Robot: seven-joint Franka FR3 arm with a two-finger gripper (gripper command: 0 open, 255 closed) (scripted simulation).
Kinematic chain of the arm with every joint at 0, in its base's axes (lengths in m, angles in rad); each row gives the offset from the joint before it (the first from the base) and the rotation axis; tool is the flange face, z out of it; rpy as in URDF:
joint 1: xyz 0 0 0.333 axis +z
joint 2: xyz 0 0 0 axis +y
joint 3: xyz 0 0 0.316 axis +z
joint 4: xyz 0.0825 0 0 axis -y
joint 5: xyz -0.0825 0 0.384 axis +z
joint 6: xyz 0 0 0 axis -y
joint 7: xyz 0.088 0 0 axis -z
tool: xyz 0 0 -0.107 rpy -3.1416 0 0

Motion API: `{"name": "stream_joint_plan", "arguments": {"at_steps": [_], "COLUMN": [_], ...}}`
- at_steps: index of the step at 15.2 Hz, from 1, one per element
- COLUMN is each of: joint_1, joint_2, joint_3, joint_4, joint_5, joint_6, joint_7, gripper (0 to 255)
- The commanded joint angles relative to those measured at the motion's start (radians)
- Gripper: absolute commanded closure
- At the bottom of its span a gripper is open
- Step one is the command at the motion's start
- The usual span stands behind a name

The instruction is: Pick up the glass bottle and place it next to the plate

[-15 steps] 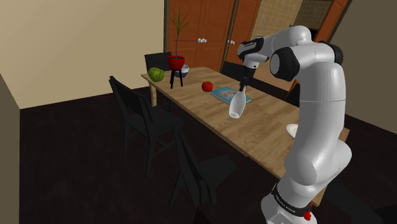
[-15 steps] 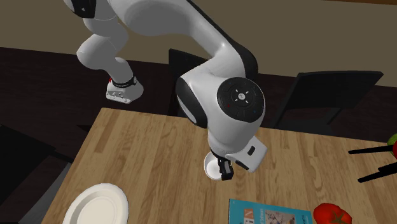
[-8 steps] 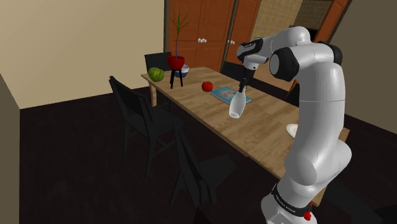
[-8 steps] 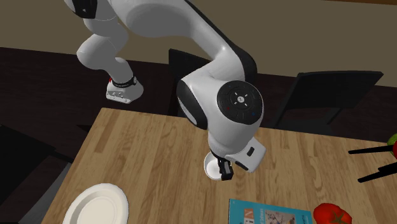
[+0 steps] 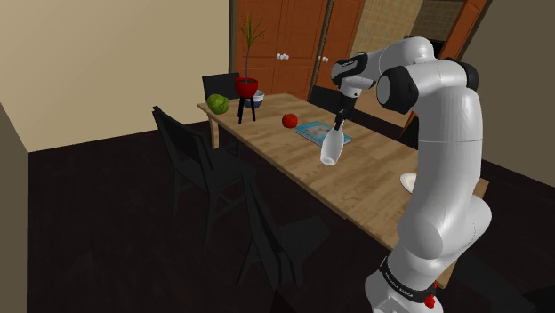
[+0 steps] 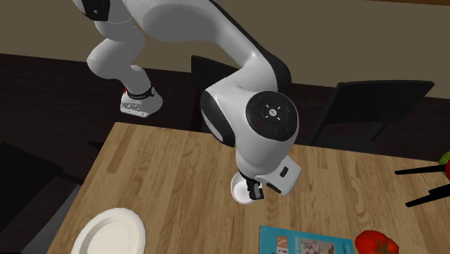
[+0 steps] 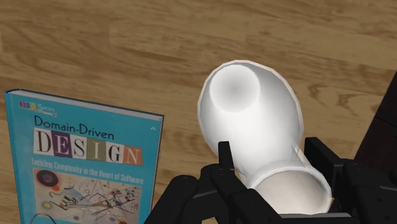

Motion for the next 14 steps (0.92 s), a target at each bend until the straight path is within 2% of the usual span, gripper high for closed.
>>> {"name": "stream_joint_plan", "arguments": {"at_steps": [1,3,14], "joint_1": [0.0,0.0,-0.008], "joint_2": [0.0,0.001,-0.02], "joint_3": [0.0,0.0,-0.009], "joint_4": [0.0,0.0,0.119], "joint_5": [0.0,0.0,-0.016], "joint_6": [0.0,0.0,-0.136], "joint_7": [0.0,0.0,0.016], "gripper": [255,255,255]}}
